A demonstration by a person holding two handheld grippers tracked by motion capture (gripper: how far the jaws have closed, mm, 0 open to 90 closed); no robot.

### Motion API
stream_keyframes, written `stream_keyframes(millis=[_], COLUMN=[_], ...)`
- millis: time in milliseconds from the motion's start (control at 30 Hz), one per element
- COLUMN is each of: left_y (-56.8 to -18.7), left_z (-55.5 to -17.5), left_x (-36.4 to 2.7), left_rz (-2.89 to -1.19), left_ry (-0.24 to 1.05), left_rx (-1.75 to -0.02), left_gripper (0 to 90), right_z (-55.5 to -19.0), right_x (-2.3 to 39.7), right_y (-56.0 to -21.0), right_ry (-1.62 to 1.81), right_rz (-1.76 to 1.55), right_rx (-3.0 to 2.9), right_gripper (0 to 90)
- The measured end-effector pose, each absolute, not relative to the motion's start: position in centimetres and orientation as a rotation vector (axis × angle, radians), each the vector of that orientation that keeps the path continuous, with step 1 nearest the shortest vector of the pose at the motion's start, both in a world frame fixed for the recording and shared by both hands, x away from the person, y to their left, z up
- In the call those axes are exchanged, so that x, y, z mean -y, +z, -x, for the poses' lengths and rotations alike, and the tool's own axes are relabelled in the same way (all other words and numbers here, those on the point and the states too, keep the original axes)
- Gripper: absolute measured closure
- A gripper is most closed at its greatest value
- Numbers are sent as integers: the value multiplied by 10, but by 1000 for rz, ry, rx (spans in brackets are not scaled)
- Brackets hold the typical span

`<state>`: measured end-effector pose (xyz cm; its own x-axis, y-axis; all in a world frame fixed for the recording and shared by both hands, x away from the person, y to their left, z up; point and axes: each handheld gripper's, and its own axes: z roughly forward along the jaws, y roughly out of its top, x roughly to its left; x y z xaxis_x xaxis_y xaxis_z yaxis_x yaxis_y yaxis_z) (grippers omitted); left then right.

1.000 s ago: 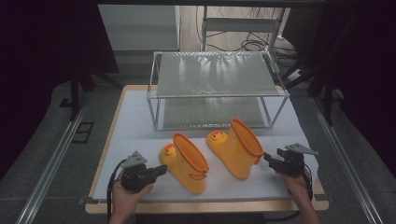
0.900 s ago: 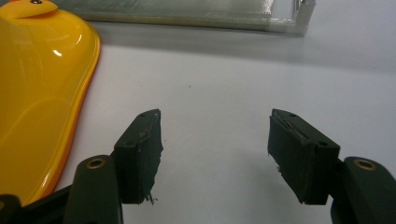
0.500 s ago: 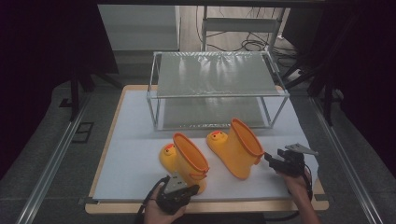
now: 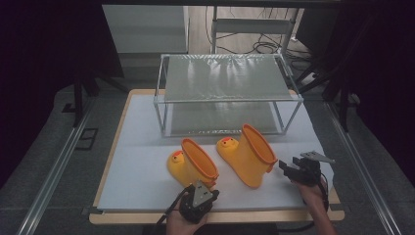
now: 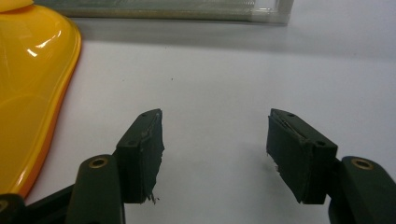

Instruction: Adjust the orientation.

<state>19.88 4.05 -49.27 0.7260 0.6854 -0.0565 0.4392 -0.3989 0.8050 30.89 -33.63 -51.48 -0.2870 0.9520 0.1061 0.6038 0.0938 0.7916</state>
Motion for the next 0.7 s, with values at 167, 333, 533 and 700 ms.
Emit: stream_keyframes(millis=[167,333,533,700], left_y=[-494,-493,-493,-494], left_z=[-198,-193,-192,-194], left_x=[-61,-80,-100,-131], left_rz=[-2032,-2013,-1985,-1931], left_ry=[311,304,297,288], left_rx=[-886,-924,-969,-1051], left_gripper=[900,900,900,900], right_z=[-309,-309,-309,-309], right_x=[337,336,337,338], right_y=[-514,-515,-514,-513], right_ry=[1066,1059,1058,1064], right_rz=[-1530,-1524,-1526,-1524], right_rx=[-1931,-1941,-1928,-1918], right_gripper=[369,370,381,385])
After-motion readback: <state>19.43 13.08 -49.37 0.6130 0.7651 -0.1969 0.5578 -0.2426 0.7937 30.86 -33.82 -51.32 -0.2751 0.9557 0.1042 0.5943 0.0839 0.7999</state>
